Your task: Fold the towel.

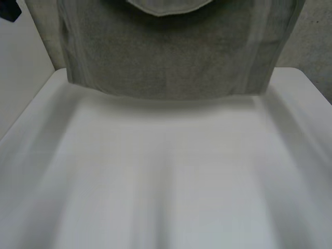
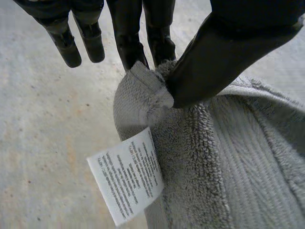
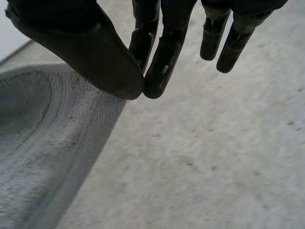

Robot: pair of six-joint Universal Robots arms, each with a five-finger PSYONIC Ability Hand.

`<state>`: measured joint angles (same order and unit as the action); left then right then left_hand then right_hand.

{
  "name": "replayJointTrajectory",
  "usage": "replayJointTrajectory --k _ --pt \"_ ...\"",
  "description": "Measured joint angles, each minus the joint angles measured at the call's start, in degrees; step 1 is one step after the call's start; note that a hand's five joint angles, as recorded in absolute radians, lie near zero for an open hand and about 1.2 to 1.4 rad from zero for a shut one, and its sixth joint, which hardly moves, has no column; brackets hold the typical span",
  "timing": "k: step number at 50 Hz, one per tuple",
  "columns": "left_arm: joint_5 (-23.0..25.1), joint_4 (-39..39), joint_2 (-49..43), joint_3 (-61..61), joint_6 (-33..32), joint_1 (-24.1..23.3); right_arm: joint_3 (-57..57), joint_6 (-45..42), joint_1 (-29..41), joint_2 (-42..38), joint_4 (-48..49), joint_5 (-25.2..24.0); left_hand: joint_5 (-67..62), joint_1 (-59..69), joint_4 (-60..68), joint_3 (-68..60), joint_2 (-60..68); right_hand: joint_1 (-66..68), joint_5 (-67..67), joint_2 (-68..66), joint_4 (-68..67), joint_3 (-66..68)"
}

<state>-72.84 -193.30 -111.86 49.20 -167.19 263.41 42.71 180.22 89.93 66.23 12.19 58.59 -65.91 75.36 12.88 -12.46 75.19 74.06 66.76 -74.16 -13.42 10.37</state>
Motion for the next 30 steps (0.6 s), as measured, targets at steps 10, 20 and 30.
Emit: replayJointTrajectory --k 10,20,30 --pt "9.24 0.01 3.61 24.31 -1.72 3.32 21.92 -0.04 -4.63 5.34 1.94 -15.41 0.0 0.0 0.0 0.0 0.19 0.0 0.0 0.0 0.0 0.0" --pt "10.79 1.38 5.06 40.79 -10.48 6.07 36.94 -3.23 -10.01 5.3 1.95 -24.02 0.0 0.0 0.0 0.0 0.21 0.0 0.0 0.0 0.0 0.0" --pt "13.74 8.64 16.45 50.7 -12.52 5.41 43.95 -4.47 -15.42 12.5 1.14 -29.13 0.0 0.0 0.0 0.0 0.21 0.0 0.0 0.0 0.0 0.0"
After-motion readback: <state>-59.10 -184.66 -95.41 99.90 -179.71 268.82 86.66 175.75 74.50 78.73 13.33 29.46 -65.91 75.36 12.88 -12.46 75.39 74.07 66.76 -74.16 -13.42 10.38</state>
